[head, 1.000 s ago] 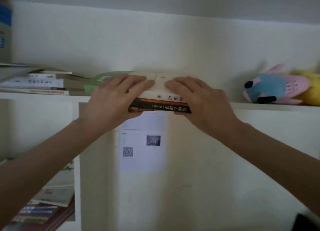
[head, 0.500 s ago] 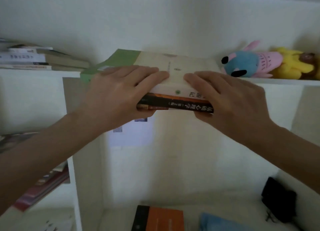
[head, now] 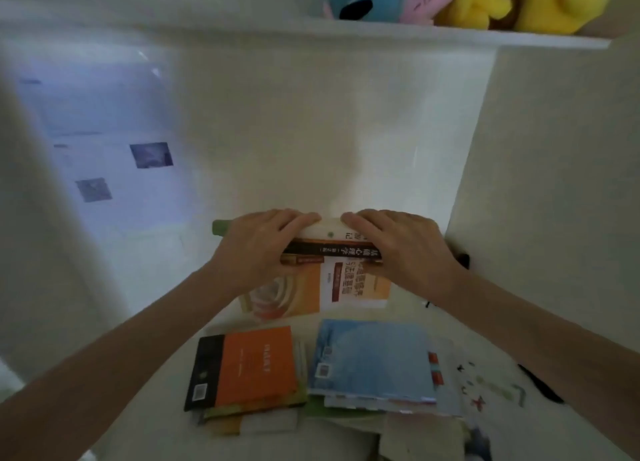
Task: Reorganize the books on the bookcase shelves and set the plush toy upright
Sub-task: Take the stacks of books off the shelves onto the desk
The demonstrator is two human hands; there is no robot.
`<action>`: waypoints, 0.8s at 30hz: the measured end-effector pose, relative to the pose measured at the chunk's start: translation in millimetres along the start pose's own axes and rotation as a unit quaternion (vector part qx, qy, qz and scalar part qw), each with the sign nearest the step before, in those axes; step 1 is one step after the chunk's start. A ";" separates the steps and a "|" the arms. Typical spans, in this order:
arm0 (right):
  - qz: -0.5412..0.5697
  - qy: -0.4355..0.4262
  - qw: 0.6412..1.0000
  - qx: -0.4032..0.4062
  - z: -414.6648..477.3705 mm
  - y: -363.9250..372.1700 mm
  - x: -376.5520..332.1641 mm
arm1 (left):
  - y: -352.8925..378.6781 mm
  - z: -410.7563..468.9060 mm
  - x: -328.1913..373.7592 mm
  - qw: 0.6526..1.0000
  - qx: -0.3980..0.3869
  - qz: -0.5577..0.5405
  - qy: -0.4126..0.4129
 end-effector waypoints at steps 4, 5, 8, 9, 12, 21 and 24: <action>0.006 0.031 0.999 -0.005 2.1 65.7 12.7 | 65.9 -0.2 -16.0 1.000 -0.001 -0.027 -0.015; 0.009 0.038 0.999 -0.007 0.6 85.9 11.5 | 84.7 -5.5 -19.9 0.999 -0.006 -0.033 -0.025; 0.029 0.068 0.996 -0.059 -20.4 167.7 -3.9 | 170.0 -44.9 -22.3 0.992 -0.089 -0.063 -0.070; 0.041 0.076 0.991 -0.098 -35.8 202.2 -17.1 | 207.9 -68.0 -15.1 0.982 -0.145 -0.088 -0.086; 0.051 0.055 0.953 -0.292 -103.1 309.5 -85.7 | 301.5 -156.0 28.5 0.941 -0.269 -0.174 -0.111; 0.174 0.047 0.907 -0.380 -94.1 363.3 -128.6 | 355.7 -249.7 23.7 0.874 -0.379 -0.211 -0.218; 0.164 0.052 0.896 -0.410 -86.3 359.1 -126.0 | 357.1 -247.3 19.3 0.827 -0.432 -0.279 -0.226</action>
Point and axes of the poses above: each hand's wrist, its own z-axis towards the middle knuckle, its own y-axis out of the palm, x = y × z, the point moved 9 cm from there along z, towards the middle knuckle, and after that the axes turned 7 degrees about -x, right-handed, at the moved point
